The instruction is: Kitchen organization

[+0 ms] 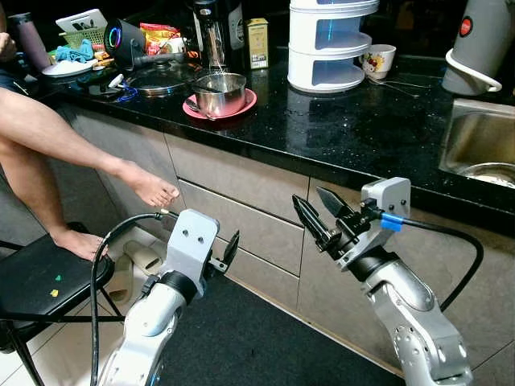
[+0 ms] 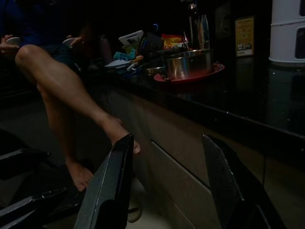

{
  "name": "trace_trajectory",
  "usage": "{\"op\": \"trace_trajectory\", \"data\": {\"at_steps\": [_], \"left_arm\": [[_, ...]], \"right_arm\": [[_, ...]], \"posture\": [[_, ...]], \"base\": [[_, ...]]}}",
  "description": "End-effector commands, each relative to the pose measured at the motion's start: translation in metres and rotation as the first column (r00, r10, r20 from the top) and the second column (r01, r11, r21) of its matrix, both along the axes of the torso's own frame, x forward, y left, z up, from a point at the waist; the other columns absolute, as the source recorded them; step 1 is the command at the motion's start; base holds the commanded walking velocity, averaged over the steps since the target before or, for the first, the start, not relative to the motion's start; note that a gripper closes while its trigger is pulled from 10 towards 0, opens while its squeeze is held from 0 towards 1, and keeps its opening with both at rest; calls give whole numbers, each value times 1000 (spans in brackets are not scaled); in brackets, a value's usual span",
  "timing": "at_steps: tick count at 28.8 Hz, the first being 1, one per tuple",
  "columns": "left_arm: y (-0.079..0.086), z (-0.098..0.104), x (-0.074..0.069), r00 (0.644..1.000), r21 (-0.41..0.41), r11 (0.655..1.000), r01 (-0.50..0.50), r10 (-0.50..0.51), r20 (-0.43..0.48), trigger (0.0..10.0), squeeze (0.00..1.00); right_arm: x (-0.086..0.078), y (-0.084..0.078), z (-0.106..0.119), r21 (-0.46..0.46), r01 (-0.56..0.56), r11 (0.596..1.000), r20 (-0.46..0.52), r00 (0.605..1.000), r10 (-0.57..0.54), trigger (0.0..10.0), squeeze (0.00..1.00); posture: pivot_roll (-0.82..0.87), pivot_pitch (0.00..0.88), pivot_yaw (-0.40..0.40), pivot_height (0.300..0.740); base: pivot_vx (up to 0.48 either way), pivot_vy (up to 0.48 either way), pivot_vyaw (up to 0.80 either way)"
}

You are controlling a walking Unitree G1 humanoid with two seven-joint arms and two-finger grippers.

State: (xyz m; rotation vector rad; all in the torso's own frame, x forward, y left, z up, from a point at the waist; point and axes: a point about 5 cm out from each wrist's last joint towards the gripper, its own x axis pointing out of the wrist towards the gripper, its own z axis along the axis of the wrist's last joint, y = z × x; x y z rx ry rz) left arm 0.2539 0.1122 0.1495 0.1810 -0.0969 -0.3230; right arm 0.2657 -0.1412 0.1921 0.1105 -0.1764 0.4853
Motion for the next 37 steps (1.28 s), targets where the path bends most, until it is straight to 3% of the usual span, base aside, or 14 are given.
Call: {"op": "trace_trajectory", "data": {"at_steps": [1, 11, 28, 37], "left_arm": [[1, 1, 0, 1000, 1, 1000, 10, -10, 9, 10000, 0], [0, 1, 0, 1000, 8, 1000, 20, -20, 12, 10000, 0], [-1, 0, 0, 1000, 11, 1000, 24, -24, 13, 10000, 0], [-2, 1, 0, 1000, 13, 1000, 28, -28, 14, 10000, 0]], "right_arm": [[2, 4, 2, 10, -15, 1000, 9, 1000, 15, 10000, 0], [-1, 11, 7, 53, -79, 995, 33, 996, 77, 10000, 0], [-7, 17, 11, 69, -156, 985, 61, 986, 152, 10000, 0], [-6, 16, 10, 72, -147, 987, 51, 988, 144, 10000, 0]], "posture": [[-69, 0, 57, 740], [-67, 0, 58, 740], [-64, 0, 59, 740], [-64, 0, 61, 740]], "base": [[360, 0, 0], [379, 0, 0], [383, 0, 800], [384, 0, 0]]}}
